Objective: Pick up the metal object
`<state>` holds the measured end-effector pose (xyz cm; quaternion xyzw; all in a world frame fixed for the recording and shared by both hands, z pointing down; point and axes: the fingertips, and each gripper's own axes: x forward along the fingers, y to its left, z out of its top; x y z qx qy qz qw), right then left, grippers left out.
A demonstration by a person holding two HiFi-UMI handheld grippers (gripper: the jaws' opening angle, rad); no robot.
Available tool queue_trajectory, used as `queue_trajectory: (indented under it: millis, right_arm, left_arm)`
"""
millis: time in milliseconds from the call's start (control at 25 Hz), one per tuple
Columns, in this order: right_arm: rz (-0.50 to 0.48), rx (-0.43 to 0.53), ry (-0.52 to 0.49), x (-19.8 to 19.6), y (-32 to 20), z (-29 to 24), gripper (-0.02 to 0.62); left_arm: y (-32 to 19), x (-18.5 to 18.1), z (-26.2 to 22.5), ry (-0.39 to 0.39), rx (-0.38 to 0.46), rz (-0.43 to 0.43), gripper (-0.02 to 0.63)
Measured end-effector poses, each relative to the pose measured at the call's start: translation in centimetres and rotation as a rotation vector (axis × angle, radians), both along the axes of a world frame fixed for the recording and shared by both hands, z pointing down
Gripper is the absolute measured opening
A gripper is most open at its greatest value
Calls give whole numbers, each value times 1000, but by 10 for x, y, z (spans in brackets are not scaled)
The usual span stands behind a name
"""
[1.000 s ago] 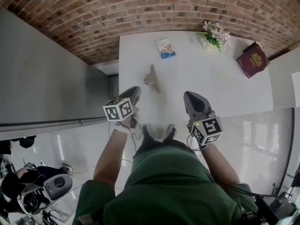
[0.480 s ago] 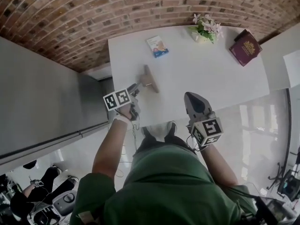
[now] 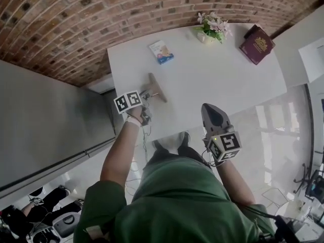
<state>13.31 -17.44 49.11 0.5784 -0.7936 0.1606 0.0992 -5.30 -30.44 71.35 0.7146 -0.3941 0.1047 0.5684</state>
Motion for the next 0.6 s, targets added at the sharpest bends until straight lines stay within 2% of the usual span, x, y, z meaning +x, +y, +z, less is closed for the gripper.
queue_trajectory:
  millis: [240,320,400,600]
  right_arm:
    - [32,-8,-1,8,10,2,3]
    - [41,-7,0,11,13,2,3]
    - [50,-4,-2,13,16,2,3]
    - [45,-12,-16,12,23,6,3]
  left_arm:
    - [-4,4,12,-22,-23,26,143]
    - [-4,5,13,-25,-26,31,114]
    - [-3,7,15,-35,-30,43,52]
    - [0,9,15,-44,-43,58,39]
